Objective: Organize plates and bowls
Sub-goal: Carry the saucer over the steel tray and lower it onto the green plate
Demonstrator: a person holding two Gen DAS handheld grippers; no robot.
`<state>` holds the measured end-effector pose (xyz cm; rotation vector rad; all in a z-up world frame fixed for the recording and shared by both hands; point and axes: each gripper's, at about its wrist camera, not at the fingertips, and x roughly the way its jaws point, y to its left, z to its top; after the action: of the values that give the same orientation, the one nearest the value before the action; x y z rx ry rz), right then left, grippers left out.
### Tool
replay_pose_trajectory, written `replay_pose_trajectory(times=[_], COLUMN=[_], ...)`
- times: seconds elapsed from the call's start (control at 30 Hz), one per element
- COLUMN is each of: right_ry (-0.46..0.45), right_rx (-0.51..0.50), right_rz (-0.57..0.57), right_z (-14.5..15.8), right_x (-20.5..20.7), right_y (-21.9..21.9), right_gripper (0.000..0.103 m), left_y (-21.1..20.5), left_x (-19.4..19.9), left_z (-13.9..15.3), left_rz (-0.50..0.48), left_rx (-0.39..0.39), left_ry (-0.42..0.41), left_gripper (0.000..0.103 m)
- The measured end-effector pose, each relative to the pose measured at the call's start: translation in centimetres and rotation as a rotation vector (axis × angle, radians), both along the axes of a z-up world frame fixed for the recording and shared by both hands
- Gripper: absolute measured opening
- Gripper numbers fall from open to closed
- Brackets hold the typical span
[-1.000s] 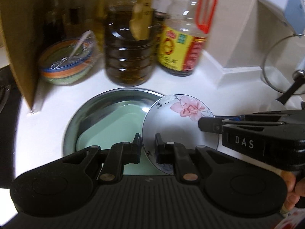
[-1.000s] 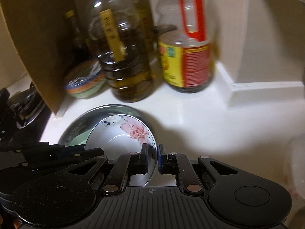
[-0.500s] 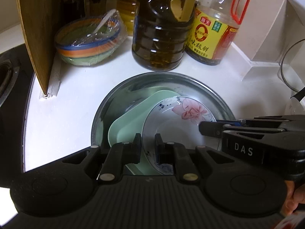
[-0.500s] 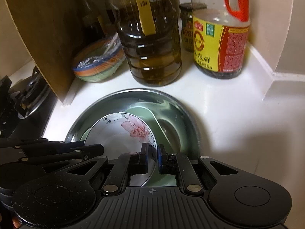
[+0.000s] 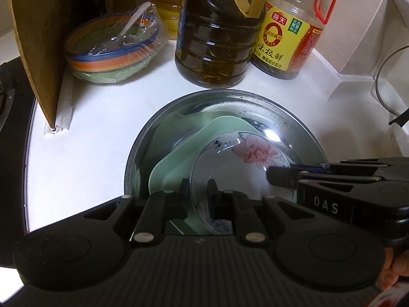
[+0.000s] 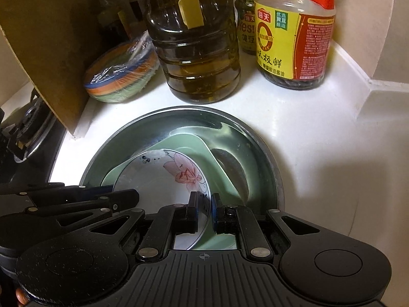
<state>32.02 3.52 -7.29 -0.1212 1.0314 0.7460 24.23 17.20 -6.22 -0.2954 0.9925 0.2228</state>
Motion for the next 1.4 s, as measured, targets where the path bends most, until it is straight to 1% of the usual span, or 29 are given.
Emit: replay_pose_trajectory(times=[0.27, 0.37, 0.47, 0.53, 0.6, 0.67, 0.7, 0.83, 0.97, 1.03, 1.17, 1.23, 1.3, 1.4], right_ry=[-0.009, 0.001, -0.028, -0.043, -0.056, -0.067, -0.065, -0.063, -0.063, -0.067, -0.063, -0.069, -0.073, -0.083], right_rx=[-0.008, -0.016, -0.018, -0.011, -0.004, 0.01, 0.021, 0.052, 0.061, 0.065, 0.073, 0.073, 0.086, 0.11], right_rz=[-0.034, -0.039, -0.03, -0.028, -0.033, -0.044, -0.05, -0.073, -0.079, -0.081, -0.081, -0.087, -0.098, -0.113], right_z=[-0.3, -0.5, -0.4, -0.3, -0.1, 0.0, 0.1, 0.8, 1.2, 1.3, 1.4, 1.5, 1.6, 2.1], right_x=[0.0, 0.0, -0.2, -0.4, -0.5, -0.6, -0.6, -0.9, -1.4, -1.9, -2.7, -3.2, -3.6, -4.4], right_y=[0.3, 0.4, 0.5, 0.6, 0.5, 0.2, 0.0, -1.1, -1.7, -1.8, -2.1, -2.3, -2.7, -3.5], right_gripper=[0.01, 0.011, 0.013, 0.016, 0.027, 0.034, 0.035, 0.035, 0.035, 0.036, 0.037, 0.042, 0.053, 0.062], left_y=[0.1, 0.1, 0.0, 0.0, 0.1, 0.2, 0.3, 0.4, 0.3, 0.2, 0.0, -0.1, -0.2, -0.5], left_x=[0.3, 0.4, 0.3, 0.3, 0.2, 0.0, -0.1, -0.8, -1.1, -1.4, -1.9, -2.1, -2.4, -2.9], left_z=[-0.3, -0.5, -0.3, -0.3, -0.3, -0.1, -0.1, 0.3, 0.8, 1.2, 1.8, 2.0, 2.2, 2.7], left_rz=[-0.01, -0.015, -0.019, -0.022, -0.024, -0.024, -0.025, -0.031, -0.041, -0.049, -0.062, -0.067, -0.07, -0.081], left_rx=[-0.009, -0.015, -0.007, 0.002, 0.003, -0.001, -0.003, -0.007, -0.007, -0.006, 0.001, 0.005, 0.012, 0.024], left_ry=[0.006, 0.008, -0.004, -0.007, -0.006, -0.007, -0.01, -0.018, -0.028, -0.035, -0.047, -0.051, -0.053, -0.057], left_gripper=[0.012, 0.013, 0.014, 0.016, 0.016, 0.016, 0.016, 0.017, 0.018, 0.022, 0.027, 0.029, 0.033, 0.034])
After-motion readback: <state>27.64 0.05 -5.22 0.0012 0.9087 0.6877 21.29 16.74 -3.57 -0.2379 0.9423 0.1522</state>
